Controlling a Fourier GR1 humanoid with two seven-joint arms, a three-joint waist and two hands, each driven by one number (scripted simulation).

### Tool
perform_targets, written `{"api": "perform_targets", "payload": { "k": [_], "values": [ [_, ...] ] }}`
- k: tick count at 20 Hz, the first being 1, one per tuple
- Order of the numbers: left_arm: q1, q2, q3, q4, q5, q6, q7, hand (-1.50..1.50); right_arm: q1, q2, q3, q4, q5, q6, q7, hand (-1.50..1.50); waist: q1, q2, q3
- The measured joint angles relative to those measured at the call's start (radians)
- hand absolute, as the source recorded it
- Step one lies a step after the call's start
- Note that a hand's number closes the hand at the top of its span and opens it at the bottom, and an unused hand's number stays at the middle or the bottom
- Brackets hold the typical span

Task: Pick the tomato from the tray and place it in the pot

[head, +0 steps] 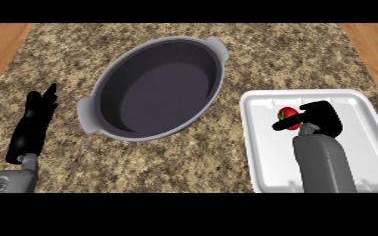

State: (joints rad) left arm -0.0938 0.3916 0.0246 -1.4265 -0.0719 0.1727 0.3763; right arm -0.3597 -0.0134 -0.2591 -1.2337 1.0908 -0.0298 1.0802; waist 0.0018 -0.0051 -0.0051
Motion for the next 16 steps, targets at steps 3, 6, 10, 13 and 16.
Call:
{"api": "perform_targets", "payload": {
  "k": [3,6,10,13,16],
  "values": [
    [-0.013,-0.003,0.011,0.011,-0.004,-0.014,0.002,0.00,0.002,-0.018,0.009,0.017,0.027,-0.008,-0.015,1.50,0.001,-0.001,0.001],
    [-0.003,0.004,0.025,-0.014,-0.001,-0.027,0.016,0.00,-0.003,-0.030,0.029,0.027,0.070,-0.008,-0.017,1.50,0.004,-0.002,0.001],
    [0.013,-0.012,0.029,-0.006,-0.015,-0.028,-0.004,0.00,0.012,-0.029,0.086,-0.027,0.117,0.000,-0.001,1.50,0.001,-0.001,0.002],
    [0.017,-0.008,0.036,-0.013,-0.015,-0.030,0.003,0.00,0.129,-0.013,0.262,-0.146,0.110,0.002,0.019,1.50,-0.006,-0.007,0.001],
    [0.018,-0.005,0.037,-0.008,-0.015,-0.033,0.009,0.00,0.241,-0.007,0.452,-0.232,0.110,-0.008,0.023,1.50,-0.013,-0.016,-0.001]
  ]
}}
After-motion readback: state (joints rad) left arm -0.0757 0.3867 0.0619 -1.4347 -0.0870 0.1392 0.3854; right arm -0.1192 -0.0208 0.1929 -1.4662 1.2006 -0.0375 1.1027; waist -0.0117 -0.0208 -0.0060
